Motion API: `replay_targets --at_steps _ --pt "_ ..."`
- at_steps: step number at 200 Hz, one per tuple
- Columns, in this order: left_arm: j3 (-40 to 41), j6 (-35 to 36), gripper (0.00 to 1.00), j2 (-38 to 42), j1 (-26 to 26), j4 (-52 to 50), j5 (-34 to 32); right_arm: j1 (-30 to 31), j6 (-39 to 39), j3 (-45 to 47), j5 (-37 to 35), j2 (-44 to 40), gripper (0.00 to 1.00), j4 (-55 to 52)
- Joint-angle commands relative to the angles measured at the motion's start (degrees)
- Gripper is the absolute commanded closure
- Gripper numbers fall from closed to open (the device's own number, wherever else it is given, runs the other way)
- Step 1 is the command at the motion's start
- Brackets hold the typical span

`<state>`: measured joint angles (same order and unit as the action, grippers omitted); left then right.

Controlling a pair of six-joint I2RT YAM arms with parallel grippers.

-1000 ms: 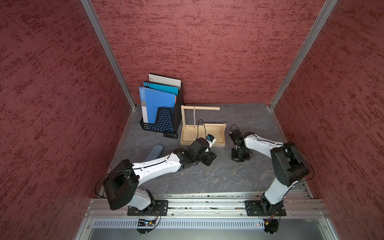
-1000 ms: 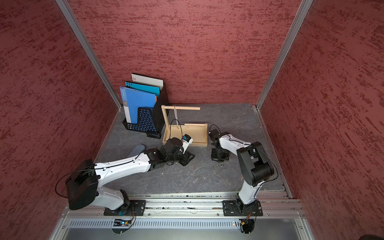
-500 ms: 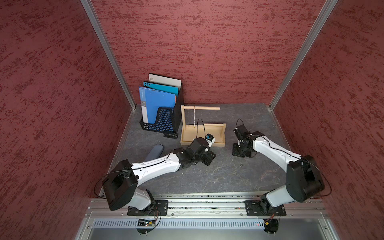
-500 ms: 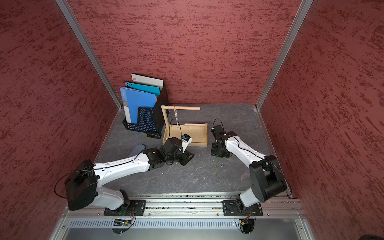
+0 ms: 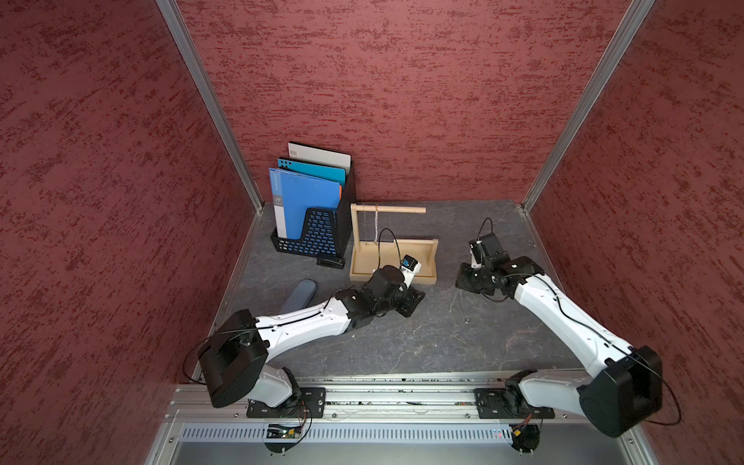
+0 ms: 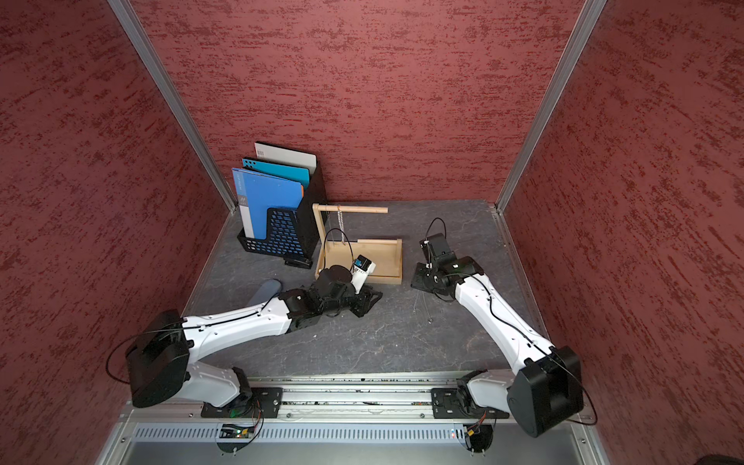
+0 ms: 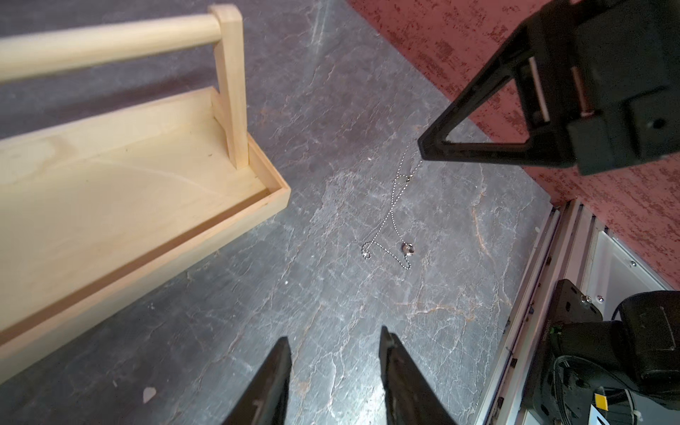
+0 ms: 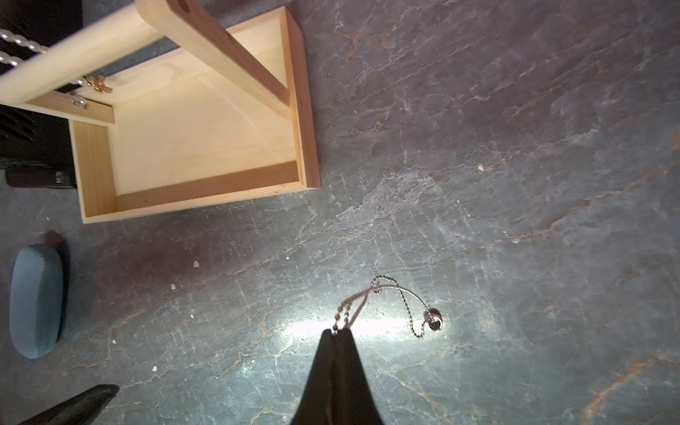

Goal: Hang the necklace on the jewelry display stand
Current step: Pick up the necklace from the center of the board.

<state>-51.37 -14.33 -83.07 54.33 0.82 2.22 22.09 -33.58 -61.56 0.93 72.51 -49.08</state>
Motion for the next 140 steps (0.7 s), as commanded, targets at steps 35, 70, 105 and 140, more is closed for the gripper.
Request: replay_targets --at_steps 35,70,105,140 --pt "-1.9 2.9 0.59 -5.3 2.1 12.0 0.3 0.7 -4.0 -2.6 0.5 -4.7 1.0 1.8" --pt "-6.0 3.8 0.61 -12.3 4.2 14.0 1.6 0.7 -4.5 -3.3 0.1 -5.7 1.0 1.0" --pt "-9.0 4.7 0.62 -17.4 4.5 15.9 2.3 0.8 -4.7 -3.4 -0.2 -6.7 1.0 0.2" --pt "-12.2 3.6 0.65 -21.6 3.3 17.5 4.3 0.8 -5.0 -3.0 -0.3 -7.3 1.0 0.1"
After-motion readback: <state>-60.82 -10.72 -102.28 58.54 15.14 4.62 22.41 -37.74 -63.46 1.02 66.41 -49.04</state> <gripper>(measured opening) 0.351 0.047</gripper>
